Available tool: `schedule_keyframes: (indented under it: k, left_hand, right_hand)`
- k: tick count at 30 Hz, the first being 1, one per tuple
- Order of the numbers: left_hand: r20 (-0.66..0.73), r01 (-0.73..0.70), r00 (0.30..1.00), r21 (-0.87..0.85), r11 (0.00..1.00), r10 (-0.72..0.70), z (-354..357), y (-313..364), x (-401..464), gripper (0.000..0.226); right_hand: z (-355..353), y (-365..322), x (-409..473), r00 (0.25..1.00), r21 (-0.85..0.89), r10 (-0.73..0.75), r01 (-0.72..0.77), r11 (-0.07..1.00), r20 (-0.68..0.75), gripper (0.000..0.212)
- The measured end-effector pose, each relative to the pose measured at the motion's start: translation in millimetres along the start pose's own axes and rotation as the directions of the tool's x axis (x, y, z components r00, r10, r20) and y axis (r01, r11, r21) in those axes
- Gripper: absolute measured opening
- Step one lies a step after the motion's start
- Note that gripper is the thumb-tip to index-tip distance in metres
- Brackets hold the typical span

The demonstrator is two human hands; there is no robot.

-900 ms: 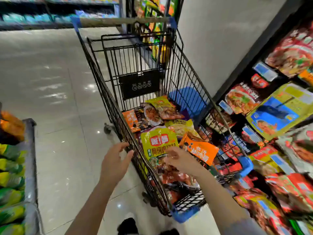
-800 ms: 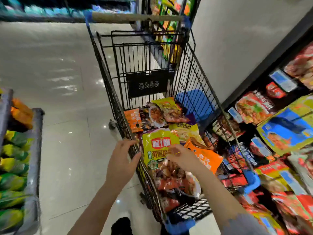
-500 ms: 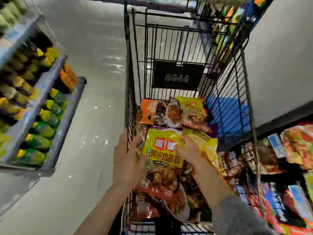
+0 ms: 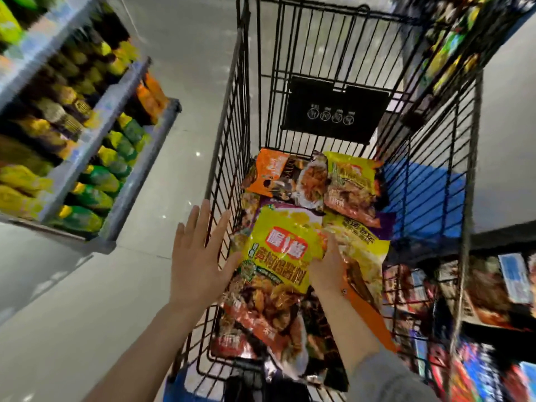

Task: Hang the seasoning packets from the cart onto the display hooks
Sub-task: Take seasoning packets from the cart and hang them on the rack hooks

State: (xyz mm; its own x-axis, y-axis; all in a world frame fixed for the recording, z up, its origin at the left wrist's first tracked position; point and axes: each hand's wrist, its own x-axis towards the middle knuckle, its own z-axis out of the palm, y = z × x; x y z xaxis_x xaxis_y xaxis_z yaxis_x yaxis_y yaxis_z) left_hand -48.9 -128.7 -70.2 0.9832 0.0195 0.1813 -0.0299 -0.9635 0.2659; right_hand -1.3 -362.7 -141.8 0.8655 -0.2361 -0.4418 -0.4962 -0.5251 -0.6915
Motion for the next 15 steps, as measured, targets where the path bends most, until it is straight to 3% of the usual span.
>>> schedule_keyframes:
  k: [3, 10, 12, 15]
  left_hand:
    - [0.044, 0.006, 0.999, 0.035, 0.999, -0.007, -1, 0, -1, 0.071]
    - [0.033, 0.032, 0.999, 0.037, 0.999, -0.033, -1, 3, -1, 0.074]
    - [0.023, 0.038, 0.999, 0.052, 0.998, -0.039, 0, 4, -1, 0.074]
    - [-0.014, 0.045, 0.999, 0.061, 0.997, -0.045, 2, 4, -1, 0.073]
  right_hand:
    - [-22, 17, -16, 1.0, -0.018, 0.003, -0.003, 1.0, -0.001, 0.075]
    - [-62, 11, 35, 0.973, -0.132, -0.116, 0.09, 0.987, -0.2, 0.067]
    - [-63, -9, 71, 0.953, -0.223, -0.198, 0.146, 0.964, -0.231, 0.069]
    - [-56, -29, 126, 0.956, -0.458, -0.268, 0.188, 0.869, -0.116, 0.069]
